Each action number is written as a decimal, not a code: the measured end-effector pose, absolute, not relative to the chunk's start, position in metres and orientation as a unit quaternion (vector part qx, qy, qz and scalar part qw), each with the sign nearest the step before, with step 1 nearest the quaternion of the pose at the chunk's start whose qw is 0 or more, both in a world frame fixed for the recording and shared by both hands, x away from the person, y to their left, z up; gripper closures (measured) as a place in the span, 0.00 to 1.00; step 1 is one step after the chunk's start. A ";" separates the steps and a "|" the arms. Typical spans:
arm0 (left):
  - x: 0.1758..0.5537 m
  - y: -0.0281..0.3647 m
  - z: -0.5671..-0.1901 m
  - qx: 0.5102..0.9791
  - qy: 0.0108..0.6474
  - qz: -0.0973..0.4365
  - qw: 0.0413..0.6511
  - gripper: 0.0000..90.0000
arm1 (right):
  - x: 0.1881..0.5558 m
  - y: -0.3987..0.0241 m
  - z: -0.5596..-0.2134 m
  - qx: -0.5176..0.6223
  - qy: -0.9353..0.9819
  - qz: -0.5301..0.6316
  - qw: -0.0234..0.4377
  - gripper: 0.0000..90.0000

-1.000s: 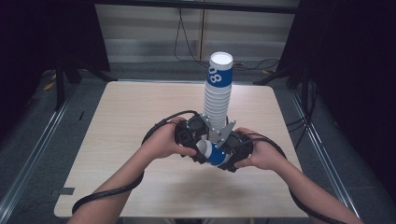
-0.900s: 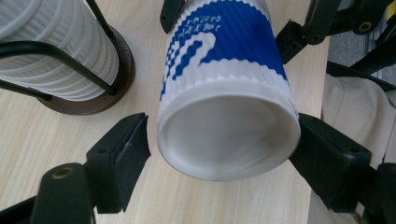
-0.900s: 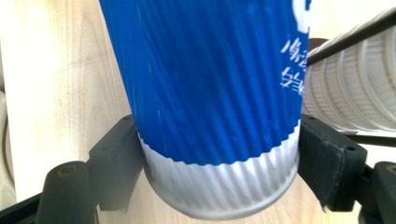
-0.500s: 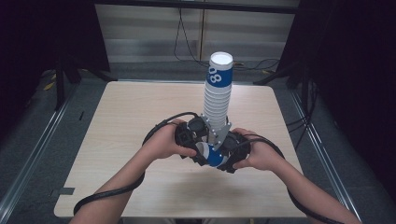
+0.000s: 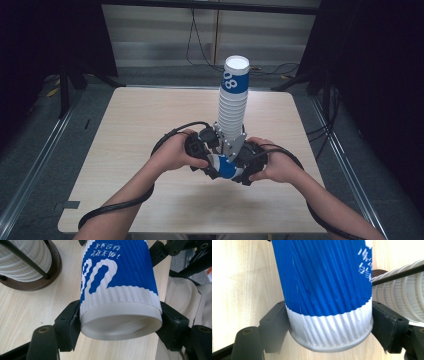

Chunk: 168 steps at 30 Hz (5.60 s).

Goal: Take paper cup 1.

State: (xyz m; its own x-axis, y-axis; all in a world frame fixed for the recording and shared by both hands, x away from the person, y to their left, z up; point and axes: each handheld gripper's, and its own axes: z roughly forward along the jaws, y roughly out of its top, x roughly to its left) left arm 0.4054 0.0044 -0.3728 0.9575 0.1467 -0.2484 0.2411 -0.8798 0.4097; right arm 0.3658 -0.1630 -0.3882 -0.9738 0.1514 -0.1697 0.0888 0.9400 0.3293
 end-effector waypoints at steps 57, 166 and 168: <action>0.408 0.041 -0.387 0.933 0.122 -0.108 0.320 0.33 | 0.364 -0.217 -0.410 0.140 0.925 0.337 0.104 0.14; 0.404 0.042 -0.393 0.928 0.075 -0.116 0.347 0.28 | 0.364 -0.212 -0.420 0.130 0.889 0.437 0.047 0.22; 0.404 0.042 -0.391 0.931 0.074 -0.107 0.340 0.26 | 0.364 -0.213 -0.420 0.132 0.891 0.432 0.049 0.22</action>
State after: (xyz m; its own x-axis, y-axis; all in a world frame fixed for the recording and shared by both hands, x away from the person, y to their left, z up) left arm 0.4042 0.0421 -0.3914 0.9663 0.0649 -0.2492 0.2103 -0.7572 0.6183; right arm 0.3638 -0.2129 -0.4200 -0.9605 0.2771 0.0268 0.1928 0.5925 0.7822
